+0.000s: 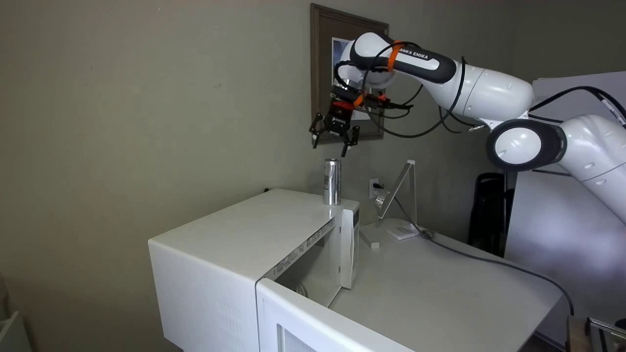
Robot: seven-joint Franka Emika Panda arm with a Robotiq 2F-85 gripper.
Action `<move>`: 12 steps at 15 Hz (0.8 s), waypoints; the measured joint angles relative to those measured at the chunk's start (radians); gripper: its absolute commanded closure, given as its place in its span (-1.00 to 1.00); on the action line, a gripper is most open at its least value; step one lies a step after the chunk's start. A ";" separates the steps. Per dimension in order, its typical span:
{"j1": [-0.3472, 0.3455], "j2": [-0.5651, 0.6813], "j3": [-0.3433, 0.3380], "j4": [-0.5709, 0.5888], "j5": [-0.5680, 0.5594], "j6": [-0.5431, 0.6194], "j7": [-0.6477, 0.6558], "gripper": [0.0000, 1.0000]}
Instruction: Put the can on the microwave
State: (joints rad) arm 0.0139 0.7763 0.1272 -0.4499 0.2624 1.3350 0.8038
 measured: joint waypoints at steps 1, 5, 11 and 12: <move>0.007 -0.010 0.000 0.000 -0.003 -0.014 -0.041 -1.00; 0.041 -0.055 -0.005 0.000 -0.044 -0.040 -0.213 -1.00; 0.079 -0.141 -0.037 0.006 -0.145 -0.042 -0.481 -1.00; 0.082 -0.155 -0.044 0.006 -0.166 -0.042 -0.528 -1.00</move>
State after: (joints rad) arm 0.0962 0.6215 0.0831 -0.4441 0.0965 1.2934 0.2761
